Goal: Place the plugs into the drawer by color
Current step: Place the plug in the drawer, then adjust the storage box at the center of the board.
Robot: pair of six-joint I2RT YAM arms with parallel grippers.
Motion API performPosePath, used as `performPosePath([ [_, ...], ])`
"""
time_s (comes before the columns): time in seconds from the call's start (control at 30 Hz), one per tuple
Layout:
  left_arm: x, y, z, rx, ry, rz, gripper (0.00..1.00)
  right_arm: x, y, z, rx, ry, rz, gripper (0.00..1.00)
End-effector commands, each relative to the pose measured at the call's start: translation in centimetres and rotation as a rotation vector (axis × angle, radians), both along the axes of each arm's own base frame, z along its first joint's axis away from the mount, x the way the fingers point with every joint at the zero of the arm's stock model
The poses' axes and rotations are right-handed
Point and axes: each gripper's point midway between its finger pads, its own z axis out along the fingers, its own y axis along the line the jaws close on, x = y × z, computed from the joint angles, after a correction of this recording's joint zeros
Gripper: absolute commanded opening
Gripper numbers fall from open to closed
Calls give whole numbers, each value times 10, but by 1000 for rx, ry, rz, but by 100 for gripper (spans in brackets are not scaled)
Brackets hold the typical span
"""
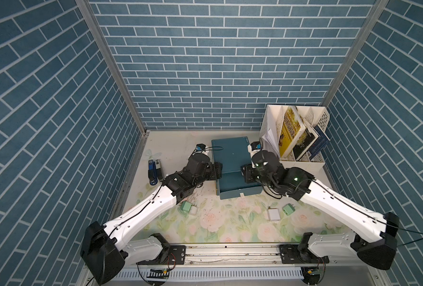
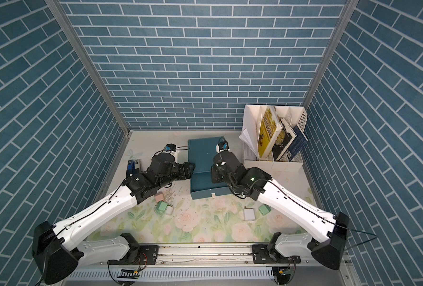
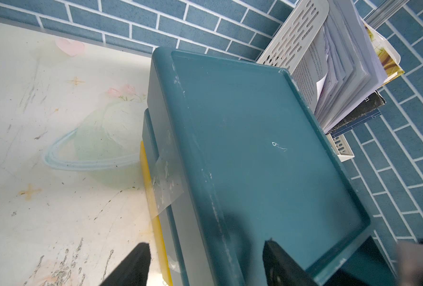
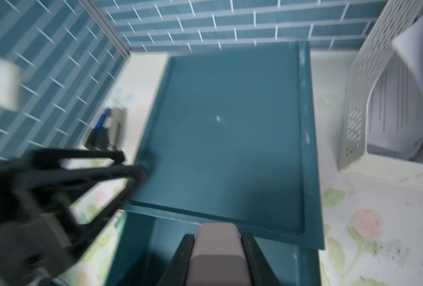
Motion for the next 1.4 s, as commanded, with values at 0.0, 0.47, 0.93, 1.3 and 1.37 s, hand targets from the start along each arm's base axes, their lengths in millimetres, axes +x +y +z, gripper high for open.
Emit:
performPosePath([
  [0.0, 0, 0, 12, -20, -22, 4, 77, -4, -12, 7, -15, -18, -42, 0],
  [0.47, 3, -1, 11, -12, -30, 6, 77, -23, -25, -2, -28, 17, -66, 63],
  [0.93, 9, 0, 21, -3, -49, 20, 79, 22, -43, 5, 63, 50, -135, 92],
  [1.3, -6, 104, 15, 87, -11, 323, 85, 42, -21, -23, 86, 105, -79, 83],
  [1.37, -16, 121, -1, 110, 23, 362, 87, 38, -15, -27, 93, 115, -59, 82],
])
